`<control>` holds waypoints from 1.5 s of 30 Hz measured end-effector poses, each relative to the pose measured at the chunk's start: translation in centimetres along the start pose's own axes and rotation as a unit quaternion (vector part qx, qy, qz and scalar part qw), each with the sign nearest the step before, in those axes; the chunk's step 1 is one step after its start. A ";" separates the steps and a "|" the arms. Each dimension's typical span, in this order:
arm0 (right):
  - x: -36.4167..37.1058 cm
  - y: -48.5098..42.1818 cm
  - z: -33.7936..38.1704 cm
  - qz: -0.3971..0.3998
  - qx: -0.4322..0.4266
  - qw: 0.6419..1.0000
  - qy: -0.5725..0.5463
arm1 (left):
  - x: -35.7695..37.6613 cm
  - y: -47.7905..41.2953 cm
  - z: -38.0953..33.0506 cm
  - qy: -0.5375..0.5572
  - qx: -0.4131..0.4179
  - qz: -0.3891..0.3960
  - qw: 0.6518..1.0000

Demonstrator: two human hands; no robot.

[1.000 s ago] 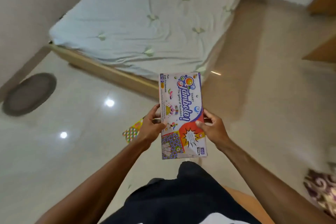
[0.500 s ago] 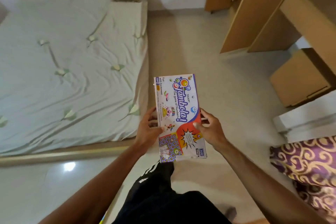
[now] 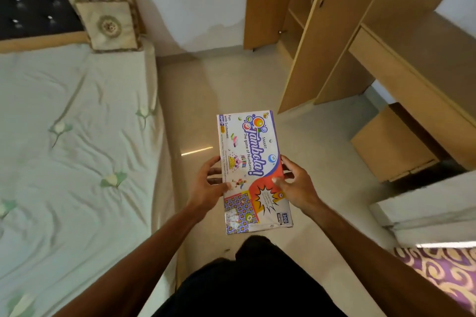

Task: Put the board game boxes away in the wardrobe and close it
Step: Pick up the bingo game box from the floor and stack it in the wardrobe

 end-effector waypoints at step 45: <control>-22.4 -108.0 19.3 -0.210 0.087 0.967 -0.119 | 19.9 -112.6 -49.3 -0.229 0.032 0.191 0.954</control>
Point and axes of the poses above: each hand's wrist, its own y-axis away from the middle knuckle, its own x-axis out of the palm, z = x × y, the point moved 9 cm from there along -y, towards the middle knuckle, and after that the axes turned 11 degrees about y, right-handed, at the moved point
